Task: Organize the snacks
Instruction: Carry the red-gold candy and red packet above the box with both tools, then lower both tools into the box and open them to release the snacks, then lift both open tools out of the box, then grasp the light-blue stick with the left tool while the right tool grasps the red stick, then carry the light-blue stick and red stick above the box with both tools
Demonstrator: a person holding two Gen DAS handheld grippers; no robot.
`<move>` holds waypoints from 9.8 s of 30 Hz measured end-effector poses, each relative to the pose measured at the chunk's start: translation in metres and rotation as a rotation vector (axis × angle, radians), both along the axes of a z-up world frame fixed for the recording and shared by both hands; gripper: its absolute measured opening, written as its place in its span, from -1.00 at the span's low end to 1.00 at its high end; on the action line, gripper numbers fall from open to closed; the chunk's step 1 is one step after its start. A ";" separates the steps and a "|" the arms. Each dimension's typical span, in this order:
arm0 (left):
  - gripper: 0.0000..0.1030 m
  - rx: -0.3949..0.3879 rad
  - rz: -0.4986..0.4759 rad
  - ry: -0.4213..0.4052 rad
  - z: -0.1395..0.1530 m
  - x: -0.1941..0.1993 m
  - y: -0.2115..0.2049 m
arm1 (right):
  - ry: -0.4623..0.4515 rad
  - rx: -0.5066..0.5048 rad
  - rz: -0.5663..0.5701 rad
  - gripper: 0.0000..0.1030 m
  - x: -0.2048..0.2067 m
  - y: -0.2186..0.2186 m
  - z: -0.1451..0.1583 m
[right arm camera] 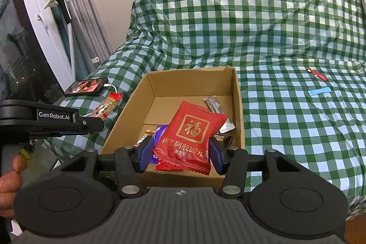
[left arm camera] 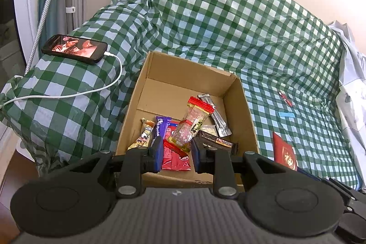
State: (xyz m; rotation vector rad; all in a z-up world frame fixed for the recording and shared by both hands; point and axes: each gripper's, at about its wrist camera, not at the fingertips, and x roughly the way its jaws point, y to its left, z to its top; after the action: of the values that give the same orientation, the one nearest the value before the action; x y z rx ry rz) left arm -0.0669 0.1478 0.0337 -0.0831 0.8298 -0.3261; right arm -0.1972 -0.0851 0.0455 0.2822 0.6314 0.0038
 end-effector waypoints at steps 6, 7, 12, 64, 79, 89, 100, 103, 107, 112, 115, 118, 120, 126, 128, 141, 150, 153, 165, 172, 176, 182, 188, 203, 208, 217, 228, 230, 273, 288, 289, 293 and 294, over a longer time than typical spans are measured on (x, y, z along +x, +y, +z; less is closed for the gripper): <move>-0.45 0.003 -0.001 0.013 -0.004 0.006 -0.002 | 0.014 0.002 -0.001 0.05 0.005 -0.001 -0.004; -0.45 0.003 0.000 0.013 -0.004 0.006 -0.002 | 0.016 0.002 -0.001 0.05 0.005 -0.001 -0.004; -0.45 0.006 0.002 0.022 -0.008 0.012 -0.004 | 0.027 0.001 -0.001 0.05 0.010 -0.002 -0.007; -0.45 0.096 0.007 0.168 -0.075 0.106 -0.047 | 0.167 0.030 0.010 0.06 0.109 -0.030 -0.060; -0.44 0.145 0.004 0.211 -0.101 0.132 -0.056 | 0.192 0.039 0.002 0.06 0.138 -0.036 -0.079; 0.99 0.193 0.003 0.213 -0.099 0.123 -0.046 | 0.247 0.080 -0.019 0.75 0.143 -0.040 -0.081; 0.99 0.184 0.000 0.193 -0.073 0.069 -0.032 | 0.270 0.093 -0.023 0.83 0.094 -0.027 -0.063; 0.99 0.172 -0.001 0.167 -0.060 0.055 -0.030 | 0.246 0.087 -0.022 0.84 0.081 -0.023 -0.053; 0.99 0.162 -0.007 0.127 -0.045 0.037 -0.027 | 0.204 0.074 -0.025 0.85 0.062 -0.021 -0.039; 0.99 0.153 -0.011 0.089 -0.031 0.016 -0.026 | 0.159 0.059 -0.028 0.86 0.040 -0.020 -0.026; 0.99 0.150 -0.011 0.069 -0.023 0.006 -0.025 | 0.135 0.056 -0.036 0.87 0.029 -0.020 -0.020; 0.99 0.144 -0.012 0.054 -0.018 -0.002 -0.024 | 0.111 0.053 -0.041 0.87 0.021 -0.019 -0.014; 0.99 0.145 -0.012 0.041 -0.014 -0.007 -0.024 | 0.097 0.052 -0.042 0.87 0.015 -0.017 -0.010; 0.99 0.145 -0.014 0.015 -0.007 -0.016 -0.023 | 0.068 0.053 -0.052 0.88 0.003 -0.018 -0.004; 0.99 0.147 -0.016 0.007 -0.005 -0.017 -0.024 | 0.061 0.054 -0.056 0.88 0.000 -0.019 -0.002; 0.99 0.155 -0.024 0.000 -0.001 -0.021 -0.028 | 0.044 0.075 -0.073 0.88 -0.008 -0.026 -0.001; 0.99 0.183 -0.050 -0.006 0.006 -0.011 -0.050 | 0.035 0.091 -0.097 0.88 -0.007 -0.042 -0.003; 0.99 0.202 -0.079 -0.012 0.009 -0.005 -0.070 | 0.019 0.093 -0.133 0.89 -0.008 -0.059 -0.004; 1.00 0.236 -0.259 -0.011 0.004 0.043 -0.214 | 0.014 0.059 -0.402 0.91 -0.018 -0.189 -0.029; 1.00 0.267 -0.454 -0.035 -0.034 0.100 -0.362 | 0.040 0.050 -0.577 0.91 -0.017 -0.295 -0.065; 0.99 0.308 -0.592 -0.014 -0.083 0.135 -0.461 | 0.062 0.063 -0.656 0.92 -0.017 -0.354 -0.093; 0.98 0.364 -0.697 0.027 -0.175 0.185 -0.577 | 0.098 0.074 -0.710 0.92 -0.001 -0.431 -0.141; 0.55 0.381 -0.715 0.095 -0.237 0.224 -0.634 | 0.108 0.059 -0.701 0.92 0.044 -0.480 -0.173; -0.78 0.268 -0.665 0.156 -0.226 0.285 -0.571 | 0.055 -0.079 -0.282 0.92 0.259 -0.519 -0.215; -0.78 0.272 -0.617 0.196 -0.222 0.299 -0.548 | 0.054 -0.159 -0.179 0.92 0.333 -0.503 -0.227; -0.78 0.244 -0.563 0.212 -0.217 0.294 -0.525 | 0.090 -0.307 -0.093 -0.81 0.356 -0.485 -0.237; -0.78 0.155 -0.478 0.156 -0.121 0.195 -0.439 | -0.013 -0.087 -0.311 -0.82 0.201 -0.432 -0.153; -0.78 0.143 -0.465 0.148 -0.101 0.171 -0.417 | -0.009 -0.036 -0.337 -0.82 0.169 -0.409 -0.139; -0.77 0.162 -0.117 0.054 -0.005 -0.018 -0.046 | 0.030 0.006 0.086 -0.82 -0.011 -0.041 -0.011; -0.77 0.175 -0.090 0.076 -0.014 0.007 -0.047 | 0.077 0.007 0.087 -0.81 0.004 -0.044 -0.022; -0.77 0.175 -0.088 0.079 -0.015 0.010 -0.046 | 0.079 0.007 0.088 -0.81 0.006 -0.044 -0.022; -0.77 0.173 -0.078 0.085 -0.017 0.019 -0.046 | 0.086 0.007 0.089 -0.81 0.015 -0.043 -0.023; -0.77 0.173 -0.075 0.087 -0.017 0.022 -0.046 | 0.089 0.007 0.089 -0.81 0.017 -0.043 -0.023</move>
State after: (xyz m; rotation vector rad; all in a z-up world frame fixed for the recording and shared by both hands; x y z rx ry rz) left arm -0.0449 0.1021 0.0167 0.0964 0.9458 -0.3218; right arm -0.1799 -0.1278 0.0222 0.2617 0.7318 0.0796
